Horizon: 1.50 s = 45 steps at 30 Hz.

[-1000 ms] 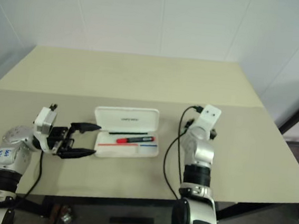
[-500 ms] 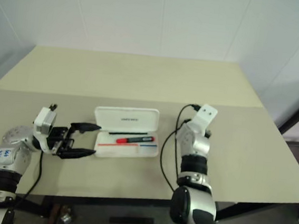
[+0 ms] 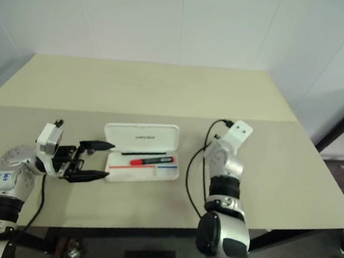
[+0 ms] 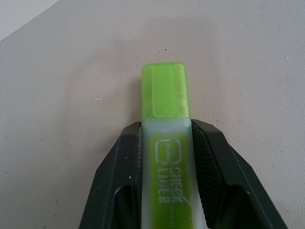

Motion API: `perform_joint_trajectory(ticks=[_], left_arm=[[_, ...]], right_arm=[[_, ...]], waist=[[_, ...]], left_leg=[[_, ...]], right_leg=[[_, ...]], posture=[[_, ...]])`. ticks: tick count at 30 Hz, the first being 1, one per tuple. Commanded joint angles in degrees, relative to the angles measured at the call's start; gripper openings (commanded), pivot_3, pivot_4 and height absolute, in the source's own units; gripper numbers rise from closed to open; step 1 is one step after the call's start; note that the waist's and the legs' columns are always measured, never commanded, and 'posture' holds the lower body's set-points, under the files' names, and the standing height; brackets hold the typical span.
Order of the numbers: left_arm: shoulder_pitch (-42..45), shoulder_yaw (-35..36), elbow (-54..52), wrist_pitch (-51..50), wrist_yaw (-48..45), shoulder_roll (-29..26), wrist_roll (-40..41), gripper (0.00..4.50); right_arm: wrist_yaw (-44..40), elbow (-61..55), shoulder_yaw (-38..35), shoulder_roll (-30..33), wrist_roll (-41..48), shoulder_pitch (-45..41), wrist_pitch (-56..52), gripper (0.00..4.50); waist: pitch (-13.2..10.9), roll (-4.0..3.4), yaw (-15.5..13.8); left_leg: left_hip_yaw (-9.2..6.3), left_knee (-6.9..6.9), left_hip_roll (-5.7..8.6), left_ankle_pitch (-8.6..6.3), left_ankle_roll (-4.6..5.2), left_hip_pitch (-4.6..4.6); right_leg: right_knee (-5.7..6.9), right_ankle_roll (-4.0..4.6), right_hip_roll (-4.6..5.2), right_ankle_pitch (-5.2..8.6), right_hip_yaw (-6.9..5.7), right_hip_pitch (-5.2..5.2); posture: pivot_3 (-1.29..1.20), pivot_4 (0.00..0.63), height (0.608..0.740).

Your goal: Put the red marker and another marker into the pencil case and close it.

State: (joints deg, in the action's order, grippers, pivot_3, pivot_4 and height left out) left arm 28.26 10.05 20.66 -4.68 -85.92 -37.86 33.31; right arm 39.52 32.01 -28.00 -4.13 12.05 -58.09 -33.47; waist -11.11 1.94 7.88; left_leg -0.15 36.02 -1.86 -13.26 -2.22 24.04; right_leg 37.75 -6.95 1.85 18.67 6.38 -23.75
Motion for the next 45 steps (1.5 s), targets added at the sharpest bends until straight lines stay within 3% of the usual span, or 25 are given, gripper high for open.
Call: perform_joint_trajectory(ticks=[1, 7, 15, 26, 36, 45], left_arm=[[-0.03, 0.84, -1.73, 0.72, -0.56, 0.07, 0.48, 4.5], [0.69, 0.44, -1.22, 0.47, -1.99, 0.56, 0.88, 4.5], [3.05, -0.6, 1.05, 0.13, -5.5, 0.96, 1.61, 4.5], [6.43, -5.48, 7.63, 3.84, -6.58, -2.17, 3.45, 4.5], [8.99, -12.94, 15.3, 10.18, -6.58, -6.98, 5.52, 4.5], [8.56, -15.3, 18.83, 13.99, -6.58, -9.62, 6.65, 4.5]], right_arm=[[0.14, -2.65, 1.42, 0.82, -0.31, 1.45, -1.78, 1.09], [-13.44, -14.13, 13.66, 7.08, -3.52, 7.16, -6.78, 1.09], [-39.91, -41.2, 31.42, 22.62, -3.78, 19.28, -11.23, 1.09], [-72.87, -58.01, 39.34, 38.56, 5.93, 19.37, -12.71, 1.09], [-89.86, -52.39, 49.37, 38.95, 7.91, 10.88, -12.21, 1.09], [-95.67, -32.7, 57.72, 28.78, -1.42, 0.16, 1.72, 1.09]], waist=[[0.0, 0.0, -0.02], [-0.03, -0.04, -0.36], [-0.03, -0.04, -0.79], [-0.03, -0.03, -2.53], [-0.04, -0.02, -3.1], [-0.04, -0.02, -3.1]], left_leg=[[0.0, 0.0, 0.01, 0.0, 0.0, 0.0], [-0.05, -0.16, 0.05, 0.0, 0.0, 0.09], [-0.01, -0.38, 0.04, 0.0, 0.0, 0.1], [-0.03, -0.28, 0.04, 0.0, 0.0, 0.07], [-0.03, -0.09, -0.02, -0.01, 0.01, 0.11], [-0.04, -0.06, 0.03, -0.01, 0.0, 0.13]], right_leg=[[0.0, 0.0, 0.0, 0.0, 0.0, 0.0], [-0.19, -0.01, 0.03, 0.0, -0.04, -0.02], [-0.36, -0.02, -0.08, 0.01, -0.02, -0.06], [-0.36, -0.02, -0.22, 0.01, -0.03, -0.05], [-0.31, 0.0, -0.06, 0.01, -0.07, -0.04], [-0.25, 0.02, -0.13, 0.02, -0.12, -0.09]], posture=[[0.0, 0.15, 0.74], [0.0, 0.15, 0.74], [0.0, 0.15, 0.74], [0.0, 0.15, 0.74], [0.0, 0.15, 0.74], [0.0, 0.15, 0.74]])
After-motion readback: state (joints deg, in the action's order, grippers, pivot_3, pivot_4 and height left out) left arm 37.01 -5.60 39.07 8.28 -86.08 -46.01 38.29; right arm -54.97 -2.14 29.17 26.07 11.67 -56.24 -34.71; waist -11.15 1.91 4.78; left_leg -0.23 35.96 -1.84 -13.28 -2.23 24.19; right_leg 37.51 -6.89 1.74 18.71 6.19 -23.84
